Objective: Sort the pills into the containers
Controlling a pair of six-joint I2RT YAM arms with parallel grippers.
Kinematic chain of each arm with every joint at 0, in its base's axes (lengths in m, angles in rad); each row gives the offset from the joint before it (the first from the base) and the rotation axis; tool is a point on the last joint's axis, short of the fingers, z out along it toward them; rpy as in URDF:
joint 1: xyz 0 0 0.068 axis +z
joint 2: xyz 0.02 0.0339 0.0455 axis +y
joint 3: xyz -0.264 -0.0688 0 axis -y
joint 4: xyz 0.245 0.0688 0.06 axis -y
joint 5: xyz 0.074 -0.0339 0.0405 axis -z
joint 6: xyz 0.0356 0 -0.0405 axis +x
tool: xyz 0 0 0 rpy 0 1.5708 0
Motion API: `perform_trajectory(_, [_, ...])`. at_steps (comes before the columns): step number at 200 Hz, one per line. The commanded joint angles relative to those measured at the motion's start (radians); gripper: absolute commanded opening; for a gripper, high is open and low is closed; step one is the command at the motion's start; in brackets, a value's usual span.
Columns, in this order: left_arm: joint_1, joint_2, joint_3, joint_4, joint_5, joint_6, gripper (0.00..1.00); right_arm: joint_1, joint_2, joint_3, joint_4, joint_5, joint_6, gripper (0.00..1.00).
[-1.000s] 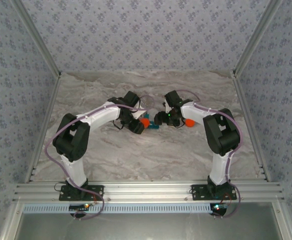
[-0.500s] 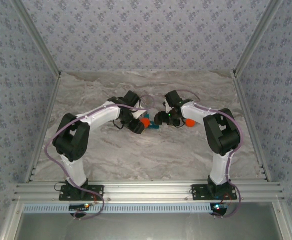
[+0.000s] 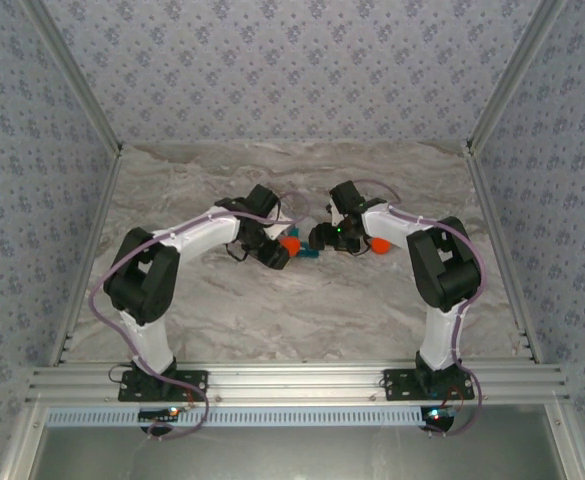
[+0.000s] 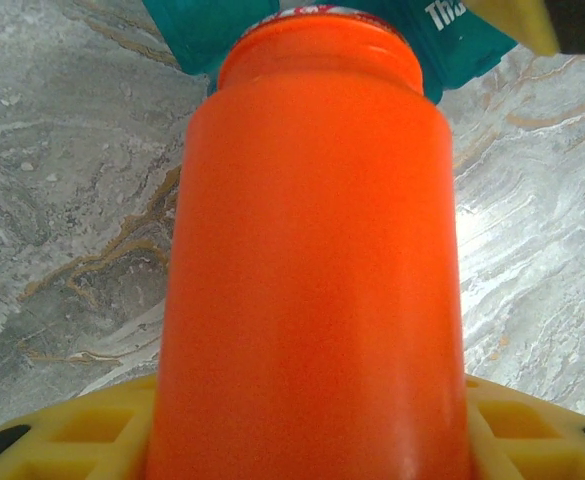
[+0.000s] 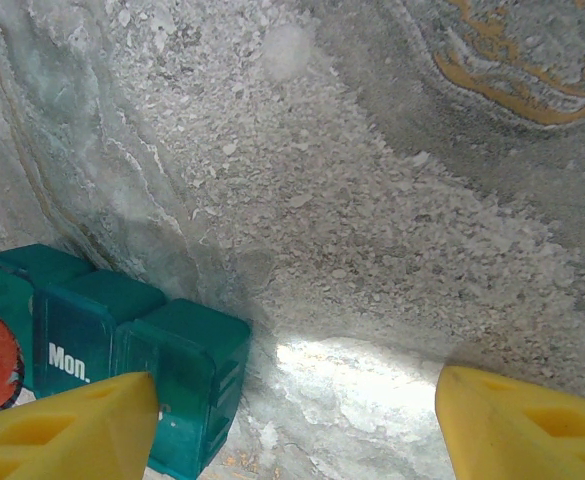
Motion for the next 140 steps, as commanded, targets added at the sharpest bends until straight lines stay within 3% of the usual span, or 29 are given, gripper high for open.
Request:
perform_trajectory(1, [-0.001, -0.066, -0.032, 0.047, 0.023, 0.013, 0.00, 0.003, 0.030, 0.017, -0.038, -0.019, 0.010, 0.76])
perform_trajectory(140, [0.008, -0.226, -0.227, 0.317, 0.036, -0.013, 0.00, 0.002, -0.024, 0.089, -0.097, -0.029, 0.014, 0.76])
